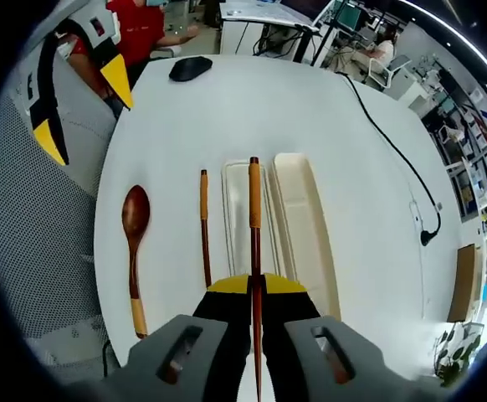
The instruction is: Arrange the utensils inside the cutlery case until each visible utensil rests in its matching compartment.
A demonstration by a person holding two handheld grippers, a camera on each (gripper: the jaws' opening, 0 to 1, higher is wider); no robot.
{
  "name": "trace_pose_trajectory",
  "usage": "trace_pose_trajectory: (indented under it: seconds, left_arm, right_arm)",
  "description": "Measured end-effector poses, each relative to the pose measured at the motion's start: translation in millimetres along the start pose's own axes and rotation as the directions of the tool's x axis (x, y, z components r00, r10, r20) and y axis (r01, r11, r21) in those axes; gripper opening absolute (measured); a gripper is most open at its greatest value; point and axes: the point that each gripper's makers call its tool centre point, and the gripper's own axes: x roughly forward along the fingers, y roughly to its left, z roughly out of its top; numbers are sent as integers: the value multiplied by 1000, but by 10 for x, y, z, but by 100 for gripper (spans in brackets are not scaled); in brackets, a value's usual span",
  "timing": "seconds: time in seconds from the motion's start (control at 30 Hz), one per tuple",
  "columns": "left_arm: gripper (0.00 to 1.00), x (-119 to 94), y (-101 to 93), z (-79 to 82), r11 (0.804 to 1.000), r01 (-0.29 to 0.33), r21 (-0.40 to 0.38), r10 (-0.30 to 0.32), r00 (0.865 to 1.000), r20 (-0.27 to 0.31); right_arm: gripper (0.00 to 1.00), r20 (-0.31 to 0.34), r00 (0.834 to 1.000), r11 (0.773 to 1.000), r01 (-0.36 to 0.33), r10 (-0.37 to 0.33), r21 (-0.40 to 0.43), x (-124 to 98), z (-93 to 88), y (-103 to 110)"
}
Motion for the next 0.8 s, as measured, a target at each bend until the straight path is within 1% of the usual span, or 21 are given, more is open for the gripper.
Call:
trace_pose_trajectory:
  seconds: [0.17,0.33,0.47,0.63,0.7,0.8]
  left_arm:
    - [48,14,-45,11,1000,23,10,-23,1000,0]
    - [48,20,-43,-12,1000,26,6,-26,1000,-11]
    - [48,13,-35,-4,1000,25,-4,-25,1000,-4]
    - [48,12,-33,-39,1000,24,1,-24,1000,-19]
    - [48,11,-36,-26,1000,26,1,-26,1000,-14]
    - [48,11,-35,-23,1000,27,-2,-27,1000,-12]
  right_arm:
    - [0,-5,1000,1000,8,-8,2,18,3,-93]
    - [0,-12,1000,1000,8,-8,-10,38,12,-147]
    - [0,-14,1000,1000,4,-4,-18,69,44,-205]
    - [0,-26,1000,999,2,-3,-49,122,95,-305]
    - [0,-41,999,998,-1,-2,-69,145,93,-354]
    - [0,-49,999,997,-4,0,-71,164,104,-407]
